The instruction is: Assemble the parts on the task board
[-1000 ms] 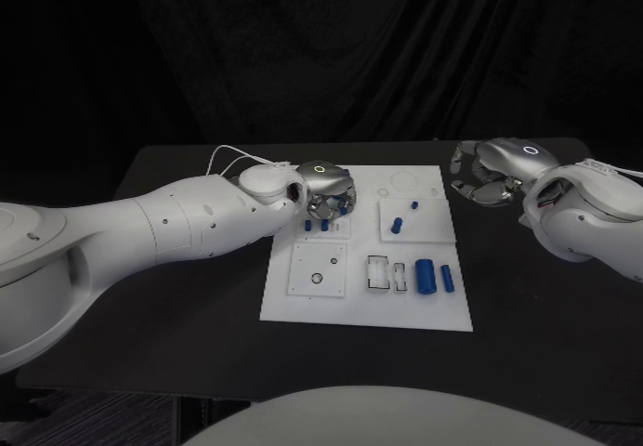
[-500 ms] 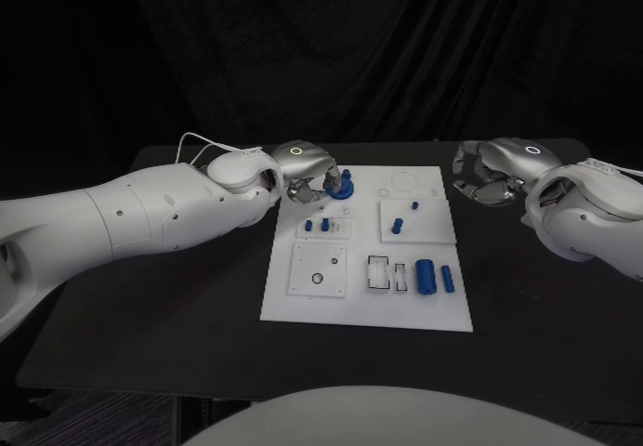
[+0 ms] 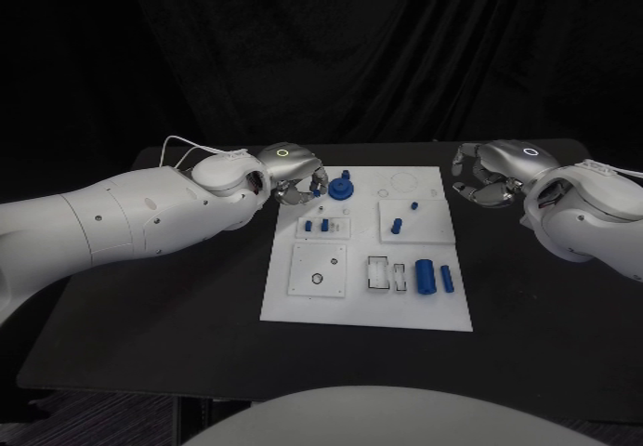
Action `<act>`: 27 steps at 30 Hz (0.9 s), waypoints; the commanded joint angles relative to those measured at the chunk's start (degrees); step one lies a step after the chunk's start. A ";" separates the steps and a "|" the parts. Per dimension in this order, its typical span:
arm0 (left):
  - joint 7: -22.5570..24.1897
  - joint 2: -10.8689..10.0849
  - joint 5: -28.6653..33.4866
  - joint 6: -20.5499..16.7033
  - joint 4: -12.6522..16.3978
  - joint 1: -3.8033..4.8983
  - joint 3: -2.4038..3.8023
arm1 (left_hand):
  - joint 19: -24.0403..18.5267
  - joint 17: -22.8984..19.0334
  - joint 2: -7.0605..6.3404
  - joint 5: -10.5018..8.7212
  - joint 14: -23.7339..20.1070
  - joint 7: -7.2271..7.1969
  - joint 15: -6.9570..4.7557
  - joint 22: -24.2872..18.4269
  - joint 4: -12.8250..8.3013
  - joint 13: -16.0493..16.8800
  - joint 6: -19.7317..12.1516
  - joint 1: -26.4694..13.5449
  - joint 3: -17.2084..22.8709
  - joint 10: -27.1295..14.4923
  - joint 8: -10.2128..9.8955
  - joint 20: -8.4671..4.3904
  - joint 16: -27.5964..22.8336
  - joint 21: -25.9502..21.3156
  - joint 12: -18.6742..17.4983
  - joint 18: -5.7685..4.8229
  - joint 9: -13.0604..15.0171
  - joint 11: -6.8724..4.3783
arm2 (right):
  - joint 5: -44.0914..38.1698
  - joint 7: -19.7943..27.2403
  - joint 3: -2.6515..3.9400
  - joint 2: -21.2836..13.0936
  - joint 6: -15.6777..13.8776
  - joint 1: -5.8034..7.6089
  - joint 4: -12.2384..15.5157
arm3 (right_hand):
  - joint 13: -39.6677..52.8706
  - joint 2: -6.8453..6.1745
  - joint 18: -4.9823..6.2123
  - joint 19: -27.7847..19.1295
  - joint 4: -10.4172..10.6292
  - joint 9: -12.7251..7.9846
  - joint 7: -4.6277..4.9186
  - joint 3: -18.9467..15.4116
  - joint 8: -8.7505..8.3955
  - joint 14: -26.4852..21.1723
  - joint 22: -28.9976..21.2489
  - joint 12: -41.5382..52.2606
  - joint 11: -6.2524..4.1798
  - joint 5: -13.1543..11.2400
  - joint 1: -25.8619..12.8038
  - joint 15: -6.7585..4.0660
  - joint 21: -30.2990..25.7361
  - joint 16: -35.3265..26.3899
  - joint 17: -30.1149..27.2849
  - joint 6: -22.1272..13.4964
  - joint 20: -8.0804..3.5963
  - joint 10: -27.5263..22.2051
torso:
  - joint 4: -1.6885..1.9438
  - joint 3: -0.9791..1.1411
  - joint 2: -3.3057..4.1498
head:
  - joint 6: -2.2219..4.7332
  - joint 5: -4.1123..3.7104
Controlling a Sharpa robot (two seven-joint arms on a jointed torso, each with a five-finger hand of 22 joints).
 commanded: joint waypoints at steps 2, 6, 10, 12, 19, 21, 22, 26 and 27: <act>-0.38 0.17 -0.07 1.84 -0.05 -0.75 0.03 | -0.10 0.10 -0.02 -0.15 -0.27 -0.03 -0.06 9.17 0.21 -0.01 -0.14 -0.47 0.07 0.39 -0.32 -0.18 -0.17 -0.04 -0.24 -0.81 -0.03 0.05 | -0.18 -0.77 0.04 -0.29 0.07 -0.24 0.19 | 15.06 0.12 1.12 2.52 -0.20 -0.06 0.02 0.07 -0.40 6.00 13.00 0.15 -0.17 0.10 0.22 -0.35 -0.36 0.17 15.09 0.17 -0.23 6.07 | 0.10 -0.13 0.13 | 0.01 -0.07; -0.64 0.58 -0.07 1.93 -0.41 -1.26 0.03 | -0.07 0.09 -0.03 -0.17 -0.25 -0.01 -0.06 9.19 0.20 -0.05 -0.21 -0.47 0.07 0.54 -0.41 -0.19 -0.17 -0.01 -0.30 -0.82 -0.06 0.06 | -0.18 -0.79 0.04 -0.33 0.09 -0.28 0.27 | 15.06 0.08 1.11 2.53 -0.28 -0.07 0.03 0.08 -0.42 6.00 13.01 0.15 -0.17 0.10 0.28 -0.34 -0.34 0.17 15.09 0.13 -0.22 6.07 | 0.06 -0.17 0.09 | 0.01 0.06; -0.91 1.06 -0.07 1.90 -0.85 -1.74 0.03 | -0.07 0.07 -0.04 -0.16 -0.24 0.01 -0.04 9.18 0.19 -0.08 -0.29 -0.47 0.07 0.71 -0.51 -0.19 -0.18 -0.04 -0.35 -0.81 -0.10 0.08 | -0.18 -0.78 0.04 -0.33 0.08 -0.30 0.35 | 15.06 0.08 1.13 2.48 -0.30 -0.07 0.03 0.09 -0.42 6.00 12.98 0.15 -0.16 0.10 0.29 -0.34 -0.41 0.17 15.09 0.13 -0.22 6.07 | 0.02 -0.18 0.09 | 0.01 -0.01; -1.03 1.29 -0.07 1.80 -1.06 -1.94 0.03 | 0.00 0.09 -0.04 -0.16 -0.22 0.02 -0.04 9.21 0.19 -0.09 -0.30 -0.47 0.07 0.74 -0.53 -0.19 -0.17 0.05 -0.36 -0.84 -0.11 0.09 | -0.18 -0.78 0.04 -0.33 0.11 -0.30 0.37 | 15.06 0.08 1.13 2.48 -0.30 -0.07 0.03 0.09 -0.42 6.00 12.98 0.15 -0.16 0.10 0.29 -0.34 -0.41 0.17 15.09 0.13 -0.22 6.07 | 0.01 -0.19 0.15 | 0.01 0.00; -1.35 1.78 -0.07 1.73 -1.52 -2.25 0.03 | 0.00 0.09 -0.04 -0.16 -0.22 0.02 -0.04 9.21 0.19 -0.09 -0.30 -0.47 0.07 0.74 -0.53 -0.19 -0.17 0.05 -0.36 -0.84 -0.11 0.09 | -0.18 -0.84 0.04 -0.38 0.23 -0.31 0.40 | 15.06 0.08 1.13 2.48 -0.30 -0.07 0.03 0.09 -0.42 6.00 12.98 0.15 -0.16 0.10 0.29 -0.34 -0.41 0.17 15.09 0.13 -0.22 6.07 | -0.01 -0.12 0.17 | 0.01 0.24; -1.42 1.86 -0.07 1.82 -1.61 -2.28 0.03 | -0.01 -0.03 -0.03 -0.17 -0.27 0.04 -0.03 9.21 0.20 -0.11 -0.33 -0.49 0.07 0.81 -0.58 -0.19 -0.22 0.04 -0.39 -0.83 -0.12 0.10 | -0.18 -0.86 0.04 -0.37 0.27 -0.31 0.39 | 15.06 0.08 1.13 2.48 -0.30 -0.07 0.03 0.09 -0.42 6.00 12.98 0.15 -0.16 0.10 0.29 -0.34 -0.41 0.17 15.09 0.13 -0.22 6.07 | -0.04 -0.08 0.19 | 0.01 0.32; -1.48 1.90 -0.07 1.92 -1.65 -2.29 0.03 | -0.03 -0.07 0.03 -0.13 -0.28 0.06 -0.02 9.19 0.18 -0.12 -0.36 -0.45 0.10 0.94 -0.63 -0.20 -0.25 -0.02 -0.41 -0.82 -0.14 0.10 | -0.18 -0.87 0.04 -0.36 0.31 -0.31 0.40 | 15.06 0.13 1.14 2.46 -0.35 -0.07 0.05 0.14 -0.42 6.00 12.97 0.15 -0.15 0.11 0.33 -0.33 -0.45 0.17 15.09 0.15 -0.21 6.07 | -0.06 -0.07 0.20 | 0.01 0.37; -1.71 2.16 -0.07 2.73 -1.93 -2.33 0.03 | -0.07 -0.23 0.03 -0.12 -0.35 0.06 0.00 9.17 0.14 -0.14 -0.47 -0.43 0.11 1.04 -0.74 -0.20 -0.33 -0.09 -0.46 -0.81 -0.18 0.12 | -0.18 -0.90 0.04 -0.30 0.45 -0.31 0.38 | 15.06 0.16 1.14 2.47 -0.38 -0.08 0.05 0.17 -0.42 6.00 12.98 0.15 -0.15 0.11 0.37 -0.33 -0.43 0.17 15.09 0.16 -0.21 6.07 | -0.08 -0.05 0.26 | 0.01 0.48; -1.74 2.23 -0.07 2.83 -2.00 -2.33 0.03 | -0.11 -0.28 0.03 -0.11 -0.37 0.06 0.01 9.15 0.13 -0.16 -0.52 -0.42 0.11 1.07 -0.79 -0.21 -0.35 -0.15 -0.50 -0.79 -0.20 0.12 | -0.18 -0.91 0.04 -0.29 0.46 -0.31 0.37 | 15.06 0.18 1.14 2.47 -0.41 -0.08 0.05 0.19 -0.42 6.00 12.98 0.15 -0.15 0.12 0.39 -0.32 -0.44 0.17 15.09 0.16 -0.20 6.07 | -0.08 -0.05 0.24 | 0.01 0.48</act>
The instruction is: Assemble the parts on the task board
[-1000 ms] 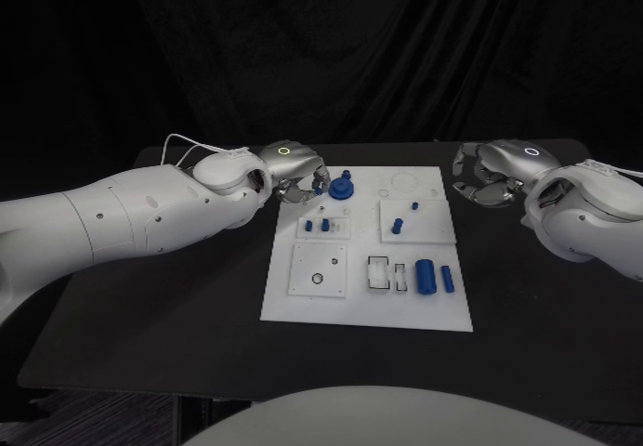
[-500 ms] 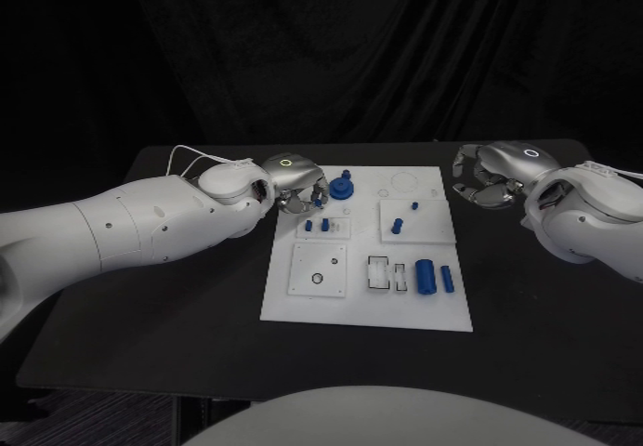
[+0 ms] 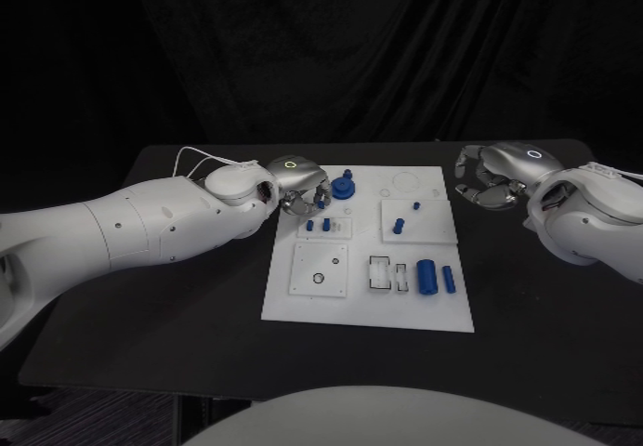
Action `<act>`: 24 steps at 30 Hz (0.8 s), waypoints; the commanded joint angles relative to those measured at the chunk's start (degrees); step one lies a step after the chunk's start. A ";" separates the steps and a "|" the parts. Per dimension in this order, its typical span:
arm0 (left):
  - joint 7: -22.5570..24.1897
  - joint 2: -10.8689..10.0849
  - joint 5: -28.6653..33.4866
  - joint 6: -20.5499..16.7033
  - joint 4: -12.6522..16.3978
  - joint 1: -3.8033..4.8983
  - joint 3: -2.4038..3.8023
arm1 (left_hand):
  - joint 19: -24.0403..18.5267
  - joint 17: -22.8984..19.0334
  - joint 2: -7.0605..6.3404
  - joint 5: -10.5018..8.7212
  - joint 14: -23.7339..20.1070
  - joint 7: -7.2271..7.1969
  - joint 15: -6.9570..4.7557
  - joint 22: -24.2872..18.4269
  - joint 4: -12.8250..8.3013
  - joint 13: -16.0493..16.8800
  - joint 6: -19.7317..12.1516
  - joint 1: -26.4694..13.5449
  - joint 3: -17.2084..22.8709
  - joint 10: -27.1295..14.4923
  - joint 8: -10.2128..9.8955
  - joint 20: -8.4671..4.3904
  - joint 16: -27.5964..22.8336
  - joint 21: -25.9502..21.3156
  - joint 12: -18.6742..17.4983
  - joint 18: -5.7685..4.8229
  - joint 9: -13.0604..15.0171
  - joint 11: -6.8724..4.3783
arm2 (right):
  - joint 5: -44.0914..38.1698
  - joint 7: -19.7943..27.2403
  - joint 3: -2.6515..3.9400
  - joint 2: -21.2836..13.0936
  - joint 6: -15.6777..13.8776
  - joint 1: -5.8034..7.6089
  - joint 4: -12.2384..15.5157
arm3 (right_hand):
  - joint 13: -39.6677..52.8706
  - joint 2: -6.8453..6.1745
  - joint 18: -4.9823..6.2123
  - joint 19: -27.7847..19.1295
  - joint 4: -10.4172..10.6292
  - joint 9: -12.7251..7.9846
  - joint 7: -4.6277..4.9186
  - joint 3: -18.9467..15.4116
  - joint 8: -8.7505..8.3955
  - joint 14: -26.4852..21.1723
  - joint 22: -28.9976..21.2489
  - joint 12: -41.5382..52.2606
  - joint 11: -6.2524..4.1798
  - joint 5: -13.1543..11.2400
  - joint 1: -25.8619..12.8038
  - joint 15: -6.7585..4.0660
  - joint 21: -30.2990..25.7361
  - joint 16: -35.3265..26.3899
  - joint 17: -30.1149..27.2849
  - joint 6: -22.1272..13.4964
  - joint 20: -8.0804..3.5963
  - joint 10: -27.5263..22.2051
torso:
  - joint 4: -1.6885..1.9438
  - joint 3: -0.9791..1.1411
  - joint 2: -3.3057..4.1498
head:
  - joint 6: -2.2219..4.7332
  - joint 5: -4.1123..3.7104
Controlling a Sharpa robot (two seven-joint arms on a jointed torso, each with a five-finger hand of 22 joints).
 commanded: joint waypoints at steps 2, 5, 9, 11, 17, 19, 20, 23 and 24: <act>-0.34 0.41 -0.06 1.16 -0.34 -0.13 0.04 | -0.11 -0.09 0.03 -0.11 -0.38 0.08 0.00 9.16 0.13 -0.08 -0.50 -0.42 0.11 0.55 -0.34 -0.21 -0.35 -0.15 -0.29 -0.79 0.04 0.02 | -0.18 -0.87 0.02 0.00 0.33 -0.14 0.07 | 15.07 0.19 1.14 2.47 -0.27 -0.07 0.05 0.05 -0.19 6.00 12.98 0.15 -0.15 0.12 0.42 -0.32 -0.23 0.17 15.10 0.17 -0.20 6.07 | -0.04 0.06 -0.01 | 0.01 0.08; -0.52 0.60 -0.06 1.09 -0.56 -0.13 0.04 | -0.17 -0.16 0.04 -0.10 -0.41 0.08 0.02 9.13 0.11 -0.11 -0.59 -0.40 0.13 0.55 -0.43 -0.22 -0.39 -0.25 -0.37 -0.77 0.00 0.04 | -0.18 -0.87 0.02 0.02 0.35 -0.14 0.06 | 15.07 0.19 1.14 2.47 -0.27 -0.07 0.05 0.05 -0.19 6.00 12.98 0.15 -0.15 0.12 0.42 -0.32 -0.23 0.17 15.10 0.17 -0.20 6.07 | -0.04 0.08 -0.04 | 0.01 0.11; -0.71 0.80 -0.06 1.36 -0.80 -0.14 0.04 | -0.22 -0.29 0.06 -0.08 -0.48 0.08 0.03 9.10 0.09 -0.12 -0.60 -0.37 0.15 0.56 -0.45 -0.22 -0.46 -0.33 -0.39 -0.75 0.00 0.04 | -0.18 -0.90 0.02 0.04 0.36 -0.14 0.07 | 15.07 0.22 1.15 2.45 -0.37 -0.07 0.05 0.12 -0.19 6.00 12.98 0.15 -0.15 0.13 0.52 -0.32 -0.25 0.17 15.10 0.17 -0.20 6.07 | -0.09 0.07 -0.05 | 0.01 0.16; -0.74 0.97 -0.06 1.58 -0.97 -0.15 0.04 | -0.28 -0.33 0.08 -0.07 -0.50 0.09 0.03 9.08 0.08 -0.12 -0.60 -0.36 0.16 0.58 -0.46 -0.22 -0.48 -0.42 -0.40 -0.73 -0.01 0.04 | -0.18 -0.92 0.02 0.04 0.36 -0.14 0.04 | 15.07 0.25 1.16 2.42 -0.43 -0.07 0.06 0.16 -0.19 6.00 12.96 0.15 -0.14 0.13 0.59 -0.32 -0.31 0.17 15.10 0.18 -0.19 6.07 | -0.14 0.05 -0.07 | 0.01 0.23; -0.71 1.41 -0.06 2.14 -1.30 -0.31 0.04 | -0.30 -0.40 0.09 -0.08 -0.54 0.09 0.04 9.07 0.08 -0.12 -0.60 -0.35 0.16 0.59 -0.47 -0.22 -0.51 -0.44 -0.40 -0.73 -0.01 0.04 | -0.18 -0.98 0.02 0.13 0.40 -0.14 0.04 | 15.07 0.30 1.16 2.42 -0.50 -0.08 0.07 0.22 -0.19 6.00 12.96 0.15 -0.14 0.13 0.67 -0.31 -0.30 0.17 15.10 0.19 -0.19 6.07 | -0.15 0.06 -0.06 | 0.01 0.15; -0.67 1.55 -0.06 2.28 -1.42 -0.38 0.04 | -0.30 -0.40 0.09 -0.08 -0.54 0.09 0.04 9.07 0.08 -0.12 -0.60 -0.35 0.16 0.59 -0.47 -0.22 -0.51 -0.44 -0.40 -0.73 -0.01 0.04 | -0.18 -1.00 0.02 0.17 0.42 -0.15 0.03 | 15.07 0.30 1.16 2.42 -0.50 -0.08 0.07 0.22 -0.19 6.00 12.96 0.15 -0.14 0.13 0.67 -0.31 -0.30 0.17 15.10 0.19 -0.19 6.07 | -0.17 0.08 -0.05 | 0.01 0.12; -0.65 1.61 -0.06 2.34 -1.48 -0.42 0.04 | -0.34 -0.50 0.10 -0.09 -0.60 0.10 0.05 9.05 0.08 -0.12 -0.60 -0.35 0.16 0.61 -0.48 -0.22 -0.56 -0.51 -0.41 -0.71 -0.01 0.05 | -0.18 -1.01 0.02 0.18 0.43 -0.15 0.03 | 15.07 0.30 1.16 2.42 -0.50 -0.08 0.07 0.22 -0.19 6.00 12.96 0.15 -0.14 0.13 0.67 -0.31 -0.30 0.17 15.10 0.19 -0.19 6.07 | -0.17 0.09 -0.05 | 0.01 0.09; -0.59 1.82 -0.06 2.54 -1.67 -0.55 0.05 | -0.34 -0.50 0.10 -0.09 -0.60 0.11 0.05 9.05 0.08 -0.12 -0.61 -0.36 0.16 0.62 -0.49 -0.22 -0.57 -0.51 -0.41 -0.71 -0.02 0.05 | -0.18 -1.05 0.02 0.20 0.45 -0.15 0.03 | 15.07 0.30 1.16 2.42 -0.50 -0.08 0.07 0.22 -0.19 6.00 12.96 0.15 -0.14 0.13 0.67 -0.31 -0.30 0.17 15.10 0.19 -0.19 6.07 | -0.17 0.11 -0.05 | 0.01 0.08; -0.58 1.87 -0.06 2.62 -1.71 -0.58 0.05 | -0.34 -0.50 0.10 -0.09 -0.60 0.11 0.05 9.05 0.08 -0.12 -0.61 -0.36 0.16 0.62 -0.49 -0.22 -0.57 -0.51 -0.41 -0.71 -0.02 0.05 | -0.18 -1.06 0.02 0.20 0.46 -0.15 0.03 | 15.07 0.30 1.16 2.42 -0.50 -0.08 0.07 0.22 -0.19 6.00 12.96 0.15 -0.14 0.13 0.67 -0.31 -0.30 0.17 15.10 0.19 -0.19 6.07 | -0.13 0.10 -0.06 | 0.01 0.02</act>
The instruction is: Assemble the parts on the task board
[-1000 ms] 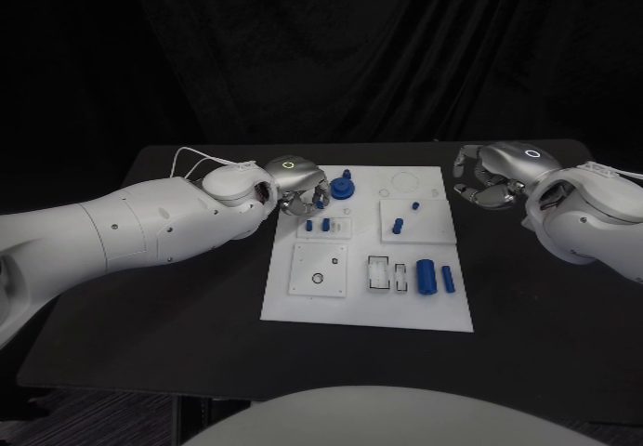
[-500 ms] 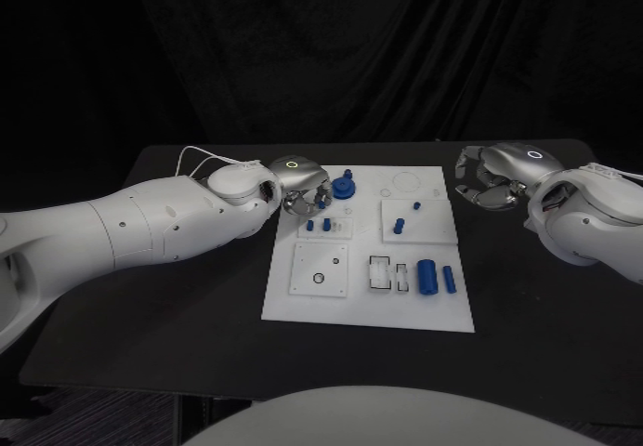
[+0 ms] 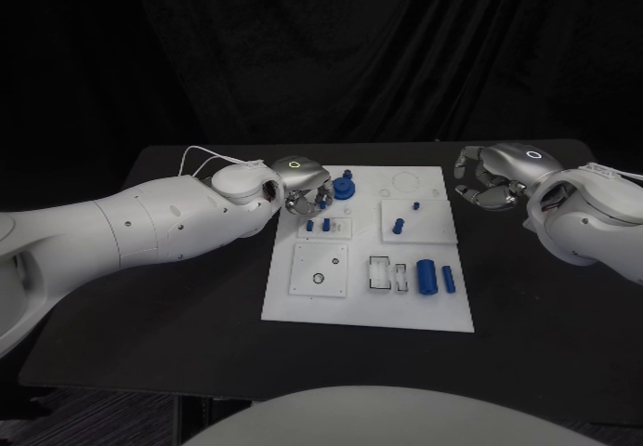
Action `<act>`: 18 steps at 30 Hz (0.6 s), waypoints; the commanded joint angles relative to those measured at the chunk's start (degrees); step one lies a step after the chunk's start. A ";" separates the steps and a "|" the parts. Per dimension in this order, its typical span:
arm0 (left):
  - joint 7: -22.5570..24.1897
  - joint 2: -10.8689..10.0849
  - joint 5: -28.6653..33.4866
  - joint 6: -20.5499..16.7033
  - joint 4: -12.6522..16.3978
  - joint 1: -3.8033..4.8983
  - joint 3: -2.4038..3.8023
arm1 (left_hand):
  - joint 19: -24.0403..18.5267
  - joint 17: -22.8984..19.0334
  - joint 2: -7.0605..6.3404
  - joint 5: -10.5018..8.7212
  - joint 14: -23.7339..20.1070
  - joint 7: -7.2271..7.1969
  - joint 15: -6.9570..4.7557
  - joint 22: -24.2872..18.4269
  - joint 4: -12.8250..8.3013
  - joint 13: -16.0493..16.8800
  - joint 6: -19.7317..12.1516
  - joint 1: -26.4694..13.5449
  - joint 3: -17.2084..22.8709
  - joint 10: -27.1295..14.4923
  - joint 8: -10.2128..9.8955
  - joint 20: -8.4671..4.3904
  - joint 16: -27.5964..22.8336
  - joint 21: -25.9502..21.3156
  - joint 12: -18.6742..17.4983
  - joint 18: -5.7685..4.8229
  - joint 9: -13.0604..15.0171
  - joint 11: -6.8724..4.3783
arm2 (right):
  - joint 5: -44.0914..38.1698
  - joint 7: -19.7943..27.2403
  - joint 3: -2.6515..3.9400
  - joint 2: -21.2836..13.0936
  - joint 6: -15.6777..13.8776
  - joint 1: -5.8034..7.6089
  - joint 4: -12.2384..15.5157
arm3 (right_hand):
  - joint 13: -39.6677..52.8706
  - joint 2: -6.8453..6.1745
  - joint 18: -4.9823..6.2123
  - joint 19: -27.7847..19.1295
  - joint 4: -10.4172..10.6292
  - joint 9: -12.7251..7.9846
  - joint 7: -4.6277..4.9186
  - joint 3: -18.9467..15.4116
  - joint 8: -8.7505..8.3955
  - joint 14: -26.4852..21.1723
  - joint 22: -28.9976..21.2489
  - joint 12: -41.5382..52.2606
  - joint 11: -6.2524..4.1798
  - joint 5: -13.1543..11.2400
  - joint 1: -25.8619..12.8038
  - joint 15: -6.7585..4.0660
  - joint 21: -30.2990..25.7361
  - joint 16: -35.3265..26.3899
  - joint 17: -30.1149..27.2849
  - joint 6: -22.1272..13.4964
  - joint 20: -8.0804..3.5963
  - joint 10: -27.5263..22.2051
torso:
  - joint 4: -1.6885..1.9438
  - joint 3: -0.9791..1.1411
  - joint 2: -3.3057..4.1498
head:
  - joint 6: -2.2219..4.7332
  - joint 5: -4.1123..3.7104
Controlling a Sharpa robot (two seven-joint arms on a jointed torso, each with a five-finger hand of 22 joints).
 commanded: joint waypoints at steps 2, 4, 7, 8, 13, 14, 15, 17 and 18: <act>0.28 0.32 -0.08 1.62 -0.08 -0.40 -0.07 | -0.34 -0.05 0.10 -0.09 -0.39 -0.10 -0.16 9.05 0.08 -0.10 -0.38 -0.36 0.16 0.41 -0.13 -0.22 -0.34 -0.28 -0.22 -0.71 0.00 -0.17 | -0.18 -1.04 0.04 0.00 0.25 -0.13 0.06 | 15.08 0.14 1.16 2.42 -0.42 -0.09 0.09 0.12 -0.19 6.00 12.97 0.15 -0.13 0.13 0.52 -0.31 -0.31 0.17 15.10 0.21 -0.18 6.07 | 0.05 0.02 0.03 | 0.01 -0.15; 0.28 0.34 -0.08 1.75 -0.10 -0.44 -0.07 | -0.41 -0.14 0.12 -0.10 -0.45 -0.08 -0.16 9.02 0.08 -0.10 -0.38 -0.37 0.16 0.43 -0.14 -0.22 -0.38 -0.38 -0.23 -0.69 0.00 -0.16 | -0.18 -1.08 0.04 0.01 0.28 -0.13 0.06 | 15.08 0.14 1.16 2.42 -0.42 -0.09 0.09 0.12 -0.19 6.00 12.97 0.15 -0.13 0.13 0.52 -0.31 -0.31 0.17 15.10 0.21 -0.18 6.07 | 0.02 0.02 0.04 | 0.01 -0.12; 0.23 0.31 -0.08 1.92 -0.10 -0.50 -0.07 | -0.40 -0.28 0.17 -0.14 -0.53 -0.05 -0.14 9.03 0.10 -0.09 -0.33 -0.39 0.15 0.47 -0.14 -0.23 -0.46 -0.37 -0.26 -0.70 0.01 -0.15 | -0.18 -1.16 0.04 0.00 0.35 -0.13 0.06 | 15.08 0.20 1.18 2.38 -0.47 -0.09 0.10 0.18 -0.18 6.00 12.94 0.15 -0.12 0.13 0.58 -0.30 -0.37 0.17 15.10 0.22 -0.18 6.07 | 0.02 0.01 0.04 | 0.01 -0.08; 0.22 0.30 -0.08 1.95 -0.10 -0.51 -0.07 | -0.40 -0.28 0.17 -0.14 -0.53 -0.05 -0.14 9.03 0.10 -0.09 -0.33 -0.39 0.15 0.47 -0.14 -0.23 -0.46 -0.37 -0.26 -0.70 0.01 -0.15 | -0.18 -1.17 0.04 0.00 0.36 -0.13 0.06 | 15.08 0.20 1.18 2.38 -0.47 -0.09 0.10 0.18 -0.18 6.00 12.94 0.15 -0.12 0.13 0.58 -0.30 -0.37 0.17 15.10 0.22 -0.18 6.07 | 0.00 0.01 0.04 | 0.01 -0.05; 0.16 0.11 -0.08 2.09 -0.06 -0.55 -0.07 | -0.53 -0.49 0.20 -0.17 -0.65 -0.02 -0.13 8.96 0.10 -0.09 -0.26 -0.40 0.14 0.51 -0.12 -0.23 -0.57 -0.56 -0.28 -0.65 0.02 -0.14 | -0.18 -1.25 0.04 0.02 0.46 -0.13 0.06 | 15.08 0.20 1.18 2.38 -0.47 -0.09 0.10 0.18 -0.18 6.00 12.94 0.15 -0.12 0.13 0.58 -0.30 -0.37 0.17 15.10 0.22 -0.18 6.07 | 0.01 0.00 0.01 | 0.01 -0.08; 0.14 0.06 -0.08 2.09 -0.03 -0.55 -0.07 | -0.53 -0.49 0.20 -0.17 -0.65 -0.02 -0.13 8.96 0.10 -0.09 -0.26 -0.40 0.14 0.51 -0.12 -0.23 -0.57 -0.56 -0.28 -0.65 0.02 -0.14 | -0.18 -1.28 0.04 0.02 0.48 -0.13 0.05 | 15.08 0.20 1.18 2.38 -0.47 -0.09 0.10 0.18 -0.18 6.00 12.94 0.15 -0.12 0.13 0.58 -0.30 -0.37 0.17 15.10 0.22 -0.18 6.07 | 0.05 -0.01 -0.01 | 0.01 -0.15; 0.13 0.03 -0.08 2.09 0.00 -0.56 -0.07 | -0.53 -0.49 0.20 -0.17 -0.65 -0.02 -0.13 8.96 0.10 -0.09 -0.26 -0.40 0.14 0.51 -0.12 -0.23 -0.57 -0.56 -0.28 -0.65 0.02 -0.14 | -0.18 -1.30 0.04 0.02 0.51 -0.13 0.04 | 15.08 0.20 1.18 2.38 -0.47 -0.09 0.10 0.18 -0.18 6.00 12.94 0.15 -0.12 0.13 0.58 -0.30 -0.37 0.17 15.10 0.22 -0.18 6.07 | 0.02 -0.02 -0.01 | 0.01 -0.12; 0.08 -0.04 -0.08 2.13 0.06 -0.56 -0.07 | -0.63 -0.76 0.17 -0.19 -0.82 -0.02 -0.12 8.92 0.07 -0.13 -0.30 -0.40 0.12 0.45 -0.18 -0.23 -0.72 -0.71 -0.39 -0.62 0.00 -0.11 | -0.18 -1.34 0.04 0.03 0.58 -0.14 0.02 | 15.08 0.28 1.18 2.37 -0.53 -0.09 0.11 0.25 -0.19 6.00 12.94 0.15 -0.11 0.14 0.65 -0.30 -0.39 0.17 15.10 0.23 -0.17 6.07 | 0.05 0.00 -0.03 | 0.01 -0.09; 0.05 -0.06 -0.08 2.15 0.08 -0.57 -0.07 | -0.63 -0.76 0.17 -0.19 -0.82 -0.02 -0.12 8.92 0.07 -0.13 -0.30 -0.40 0.12 0.45 -0.18 -0.23 -0.72 -0.71 -0.39 -0.62 0.00 -0.11 | -0.18 -1.36 0.04 0.03 0.61 -0.14 0.02 | 15.08 0.28 1.18 2.37 -0.53 -0.09 0.11 0.25 -0.19 6.00 12.94 0.15 -0.11 0.14 0.65 -0.30 -0.39 0.17 15.10 0.23 -0.17 6.07 | 0.05 -0.01 -0.04 | 0.01 -0.05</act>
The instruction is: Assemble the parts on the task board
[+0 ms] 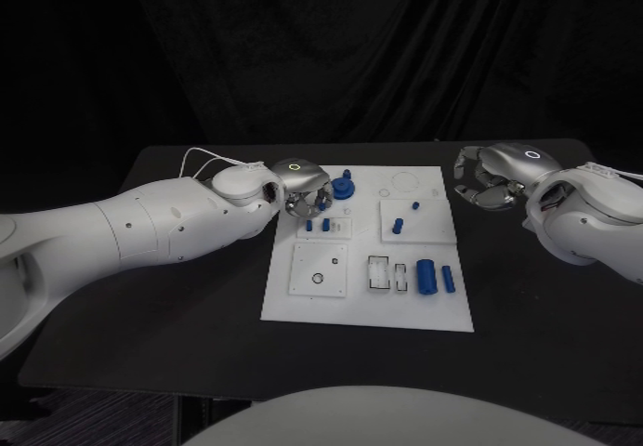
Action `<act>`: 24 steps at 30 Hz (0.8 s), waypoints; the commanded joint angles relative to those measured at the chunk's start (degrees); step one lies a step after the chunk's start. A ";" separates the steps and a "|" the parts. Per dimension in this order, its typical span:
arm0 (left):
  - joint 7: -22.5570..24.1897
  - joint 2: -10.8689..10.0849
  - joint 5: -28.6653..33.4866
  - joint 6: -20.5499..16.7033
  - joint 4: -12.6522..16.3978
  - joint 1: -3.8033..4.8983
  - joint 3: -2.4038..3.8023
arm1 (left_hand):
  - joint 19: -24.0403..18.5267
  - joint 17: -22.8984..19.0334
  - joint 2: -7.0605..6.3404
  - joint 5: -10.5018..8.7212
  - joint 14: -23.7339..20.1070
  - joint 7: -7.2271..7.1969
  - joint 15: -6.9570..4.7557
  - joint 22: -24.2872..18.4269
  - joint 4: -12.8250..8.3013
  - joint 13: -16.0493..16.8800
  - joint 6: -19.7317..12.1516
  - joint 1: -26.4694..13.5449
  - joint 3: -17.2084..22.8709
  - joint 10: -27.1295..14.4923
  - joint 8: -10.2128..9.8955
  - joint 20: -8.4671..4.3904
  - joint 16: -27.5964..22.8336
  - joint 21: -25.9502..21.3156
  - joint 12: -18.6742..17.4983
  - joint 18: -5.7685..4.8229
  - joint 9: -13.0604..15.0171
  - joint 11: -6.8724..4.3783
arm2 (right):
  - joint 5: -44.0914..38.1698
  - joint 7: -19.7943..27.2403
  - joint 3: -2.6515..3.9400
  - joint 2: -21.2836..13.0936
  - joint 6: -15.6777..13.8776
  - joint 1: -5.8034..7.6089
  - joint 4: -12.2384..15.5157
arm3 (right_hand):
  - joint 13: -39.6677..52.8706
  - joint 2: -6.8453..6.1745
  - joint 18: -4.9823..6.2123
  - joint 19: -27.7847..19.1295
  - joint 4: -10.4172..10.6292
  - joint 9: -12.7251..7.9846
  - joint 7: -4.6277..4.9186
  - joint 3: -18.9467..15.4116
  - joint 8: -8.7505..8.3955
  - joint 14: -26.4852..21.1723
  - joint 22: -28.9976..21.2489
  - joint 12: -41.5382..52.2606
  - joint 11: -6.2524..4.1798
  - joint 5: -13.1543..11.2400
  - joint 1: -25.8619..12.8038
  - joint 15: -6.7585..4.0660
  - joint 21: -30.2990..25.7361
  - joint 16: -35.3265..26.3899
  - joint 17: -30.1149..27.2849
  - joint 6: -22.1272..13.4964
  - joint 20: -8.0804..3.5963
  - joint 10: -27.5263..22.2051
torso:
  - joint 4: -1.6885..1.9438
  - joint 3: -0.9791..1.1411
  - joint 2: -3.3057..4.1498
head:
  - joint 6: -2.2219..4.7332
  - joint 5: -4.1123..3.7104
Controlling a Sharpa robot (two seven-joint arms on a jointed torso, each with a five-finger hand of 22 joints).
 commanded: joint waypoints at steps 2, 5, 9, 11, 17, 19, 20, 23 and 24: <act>-0.02 -0.04 -0.10 1.44 0.14 -0.25 -0.07 | -0.43 -0.08 0.24 -0.14 -0.43 -0.02 -0.12 8.92 0.06 -0.08 -0.30 -0.47 0.12 0.12 -0.11 -0.02 -0.24 -0.24 -0.25 -0.61 0.01 0.01 | -0.18 -1.22 0.04 -0.02 0.47 -0.13 0.02 | 15.09 0.11 1.18 2.37 -0.38 -0.09 0.11 0.09 -0.19 6.00 12.94 0.15 -0.11 0.14 0.49 -0.30 -0.39 0.17 15.10 0.23 -0.17 6.07 | 0.08 -0.01 -0.07 | 0.01 0.02; -0.14 -0.07 -0.10 1.62 0.14 -0.25 -0.07 | -0.51 -0.27 0.27 -0.15 -0.56 -0.01 -0.10 8.88 0.03 -0.14 -0.36 -0.45 0.13 0.03 -0.20 -0.03 -0.38 -0.37 -0.42 -0.59 -0.01 0.04 | -0.18 -1.26 0.04 0.00 0.58 -0.14 0.02 | 15.09 0.17 1.18 2.38 -0.43 -0.09 0.12 0.14 -0.19 6.00 12.94 0.15 -0.10 0.14 0.54 -0.29 -0.39 0.17 15.10 0.22 -0.17 6.07 | 0.10 0.00 -0.06 | 0.01 0.00; -0.21 -0.11 -0.10 1.83 0.15 -0.25 -0.07 | -0.72 -0.64 0.26 -0.18 -0.80 -0.01 -0.05 8.80 -0.04 -0.25 -0.62 -0.42 0.14 -0.07 -0.43 -0.03 -0.61 -0.68 -0.71 -0.53 -0.09 0.09 | -0.18 -1.29 0.04 -0.01 0.63 -0.14 0.01 | 15.09 0.19 1.19 2.36 -0.47 -0.09 0.13 0.17 -0.20 6.00 12.93 0.15 -0.09 0.14 0.58 -0.29 -0.41 0.17 15.10 0.22 -0.17 6.07 | 0.10 -0.01 -0.08 | 0.01 -0.02; -0.24 -0.12 -0.10 1.93 0.15 -0.25 -0.07 | -0.87 -0.82 0.26 -0.28 -0.94 -0.06 -0.02 8.75 -0.11 -0.37 -1.14 -0.42 0.13 -0.09 -0.85 -0.02 -0.77 -0.91 -1.05 -0.50 -0.24 0.11 | -0.18 -1.30 0.04 -0.02 0.64 -0.14 0.00 | 15.09 0.20 1.19 2.35 -0.48 -0.10 0.14 0.18 -0.20 6.00 12.93 0.15 -0.09 0.14 0.60 -0.29 -0.43 0.17 15.10 0.22 -0.17 6.07 | 0.11 -0.02 -0.07 | 0.01 -0.02; -0.50 -0.07 -0.10 2.51 -0.01 -0.26 -0.07 | -1.10 -1.22 0.17 -0.66 -1.18 -0.18 0.24 8.67 -0.27 -0.77 -2.96 -0.44 0.16 -0.56 -2.11 0.01 -1.06 -1.33 -2.09 -0.44 -0.79 0.36 | -0.18 -1.32 0.04 0.01 0.70 -0.14 0.01 | 15.09 0.21 1.21 2.32 -0.54 -0.10 0.15 0.21 -0.21 6.00 12.91 0.15 -0.09 0.13 0.65 -0.29 -0.49 0.17 15.10 0.20 -0.16 6.07 | 0.09 -0.01 -0.04 | 0.01 -0.04; -0.57 -0.06 -0.10 2.66 -0.05 -0.26 -0.07 | -1.16 -1.36 0.16 -1.17 -1.26 -0.33 0.54 8.65 -0.25 -0.98 -3.82 -0.53 0.16 -0.84 -2.39 0.10 -1.15 -1.47 -2.60 -0.44 -1.06 0.59 | -0.18 -1.33 0.04 0.00 0.72 -0.14 0.01 | 15.09 0.21 1.21 2.32 -0.54 -0.10 0.15 0.21 -0.21 6.00 12.91 0.15 -0.09 0.13 0.65 -0.29 -0.49 0.17 15.10 0.20 -0.16 6.07 | 0.08 -0.01 -0.04 | 0.01 -0.02; -0.60 -0.05 -0.10 2.71 -0.07 -0.26 -0.07 | -1.25 -1.49 0.11 -1.42 -1.34 -0.40 0.64 8.61 -0.26 -1.10 -4.31 -0.56 0.16 -1.12 -2.46 0.15 -1.22 -1.63 -2.92 -0.42 -1.21 0.71 | -0.18 -1.34 0.04 -0.01 0.73 -0.14 0.01 | 15.09 0.19 1.21 2.31 -0.62 -0.10 0.16 0.23 -0.23 6.00 12.90 0.15 -0.08 0.13 0.71 -0.28 -0.51 0.17 15.10 0.17 -0.16 6.07 | 0.07 -0.01 -0.04 | 0.01 0.00; -0.66 -0.04 -0.10 2.87 -0.12 -0.26 -0.07 | -1.51 -1.94 -0.05 -1.73 -1.65 -0.88 0.99 8.50 -0.27 -1.50 -6.18 -0.62 0.27 -1.90 -2.53 0.34 -1.48 -2.10 -3.84 -0.35 -1.82 1.13 | -0.18 -1.36 0.04 -0.03 0.78 -0.14 0.02 | 15.09 0.17 1.23 2.27 -0.68 -0.12 0.17 0.25 -0.26 6.00 12.88 0.15 -0.07 0.12 0.74 -0.28 -0.57 0.17 15.10 0.12 -0.16 6.07 | 0.09 0.00 -0.06 | 0.01 -0.02; -0.67 -0.04 -0.10 2.89 -0.13 -0.26 -0.07 | -1.58 -2.01 -0.11 -1.77 -1.71 -1.02 1.08 8.47 -0.27 -1.64 -6.82 -0.64 0.33 -2.16 -2.53 0.41 -1.53 -2.23 -4.13 -0.34 -2.06 1.25 | -0.18 -1.36 0.04 -0.03 0.79 -0.14 0.02 | 15.09 0.15 1.24 2.24 -0.71 -0.13 0.18 0.26 -0.29 6.00 12.86 0.15 -0.06 0.11 0.76 -0.27 -0.62 0.17 15.10 0.08 -0.15 6.07 | 0.09 0.00 -0.05 | 0.01 -0.01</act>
